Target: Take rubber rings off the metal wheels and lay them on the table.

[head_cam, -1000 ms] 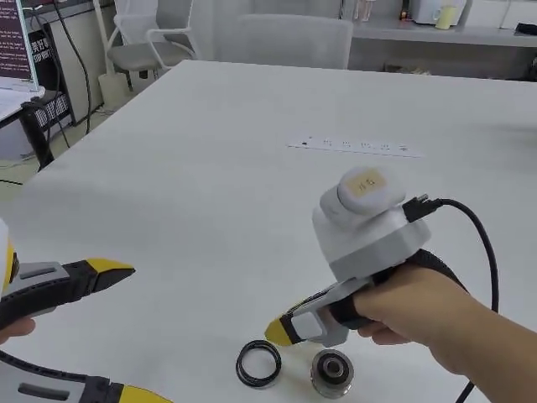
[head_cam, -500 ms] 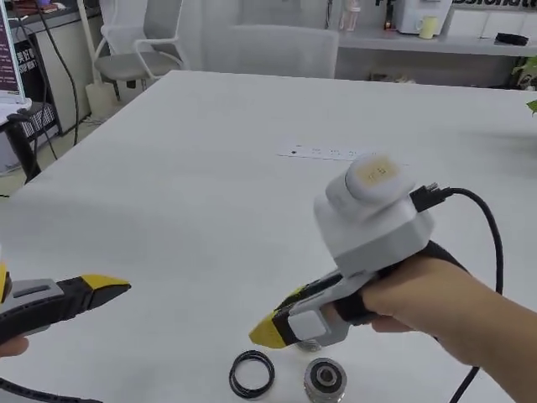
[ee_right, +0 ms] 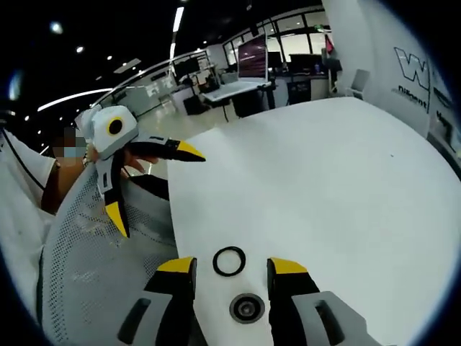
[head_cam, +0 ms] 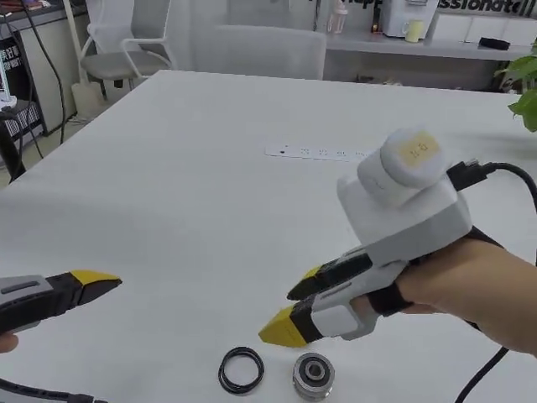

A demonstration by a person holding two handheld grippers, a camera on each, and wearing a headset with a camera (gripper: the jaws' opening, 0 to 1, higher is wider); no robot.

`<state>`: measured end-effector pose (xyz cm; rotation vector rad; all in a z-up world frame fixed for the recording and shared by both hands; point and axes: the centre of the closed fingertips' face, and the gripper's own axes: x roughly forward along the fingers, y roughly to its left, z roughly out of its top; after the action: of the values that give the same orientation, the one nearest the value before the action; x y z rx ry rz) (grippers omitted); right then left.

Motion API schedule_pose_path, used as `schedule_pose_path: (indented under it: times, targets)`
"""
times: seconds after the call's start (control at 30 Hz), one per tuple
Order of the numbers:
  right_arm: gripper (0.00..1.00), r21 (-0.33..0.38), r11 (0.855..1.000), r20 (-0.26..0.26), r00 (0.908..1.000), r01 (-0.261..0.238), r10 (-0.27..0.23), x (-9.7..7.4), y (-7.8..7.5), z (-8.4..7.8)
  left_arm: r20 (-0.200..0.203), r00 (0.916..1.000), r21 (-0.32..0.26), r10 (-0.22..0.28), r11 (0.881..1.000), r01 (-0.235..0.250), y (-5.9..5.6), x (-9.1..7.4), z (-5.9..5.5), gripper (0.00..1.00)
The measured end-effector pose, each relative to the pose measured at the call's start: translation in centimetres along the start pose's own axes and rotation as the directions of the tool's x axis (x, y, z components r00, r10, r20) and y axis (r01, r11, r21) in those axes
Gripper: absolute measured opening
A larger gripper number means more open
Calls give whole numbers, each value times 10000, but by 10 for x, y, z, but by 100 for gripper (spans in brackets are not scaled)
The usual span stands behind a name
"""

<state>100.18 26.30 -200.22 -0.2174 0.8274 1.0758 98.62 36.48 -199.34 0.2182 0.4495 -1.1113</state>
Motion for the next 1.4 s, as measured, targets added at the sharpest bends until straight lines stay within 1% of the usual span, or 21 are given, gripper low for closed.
schedule_pose_path:
  times: [0.1, 0.17, 0.23, 0.27, 0.4, 0.47, 0.5, 0.6, 0.67, 0.8, 0.87, 0.9, 0.93, 1.0, 1.1, 1.27, 1.4]
  targets:
    - [42, -411, 9992, 324, 9995, -16, 29, -10, 3, -2, -9, 10000, 1, -8, 10000, 8, -1, 0, 0, 99]
    - [45, -569, 9984, 498, 9988, 8, 20, -14, 4, -3, -31, 10000, 43, -3, 10000, 3, -1, 0, 0, 99]
    - [49, -688, 9976, 713, 9975, 44, 5, -22, 5, -6, -21, 10000, 43, -41, 10000, 41, -2, 0, 0, 99]
    - [50, -728, 9973, 739, 9973, 44, 10, -25, 5, -8, -18, 10000, 49, -59, 10000, 59, -2, 1, 0, 99]
    - [59, -807, 9962, 841, 9961, 337, -269, -38, 3, -20, -17, 9999, 88, -105, 9999, 105, -3, 1, 0, 99]
    - [63, -754, 9964, 990, 9946, 394, -319, -46, 3, -25, -40, 9999, 107, -153, 9998, 153, -4, 1, 0, 99]
    - [65, -716, 9963, 1170, 9924, 465, -379, -50, 4, -27, -59, 9998, 121, -177, 9998, 178, -5, 1, 0, 99]
    - [70, -558, 9965, 1460, 9878, 622, -535, -57, 3, -31, -93, 9997, 149, -224, 9996, 225, -6, 1, -1, 99]
    - [73, -340, 9959, 1804, 9806, 840, -765, -63, 0, -35, -97, 9997, 146, -244, 9996, 245, -7, 1, -1, 99]
    - [80, -84, 9939, 2097, 9720, 1103, -1061, -72, -3, -44, -90, 9996, 151, -262, 9995, 264, -8, 1, -1, 99]
    - [82, -31, 9912, 2305, 9646, 1326, -1284, -76, -3, -48, -82, 9997, 161, -251, 9996, 252, -8, 1, -1, 99]
    - [84, 49, 9895, 2471, 9586, 1447, -1415, -79, -4, -50, -82, 9996, 160, -252, 9996, 254, -8, 1, -1, 99]
    - [85, 77, 9891, 2530, 9566, 1473, -1444, -80, -4, -51, -94, 9996, 161, -267, 9995, 269, -8, 1, -1, 99]
    - [86, 408, 9875, 2744, 9486, 1524, -1577, -83, -4, -55, -144, 9995, 182, -290, 9994, 293, -9, 1, -2, 99]
    - [86, 658, 9811, 2899, 9373, 1819, -1933, -87, -6, -62, -151, 9994, 189, -299, 9994, 301, -9, 1, -2, 99]
    - [92, 1054, 9722, 2942, 9273, 2091, -2313, -90, -9, -74, -126, 9995, 135, -281, 9995, 282, -9, 1, -2, 99]
    - [97, 1464, 9595, 2859, 9182, 2408, -2741, -91, -14, -84, -124, 9996, 102, -269, 9996, 270, -9, 1, -2, 99]
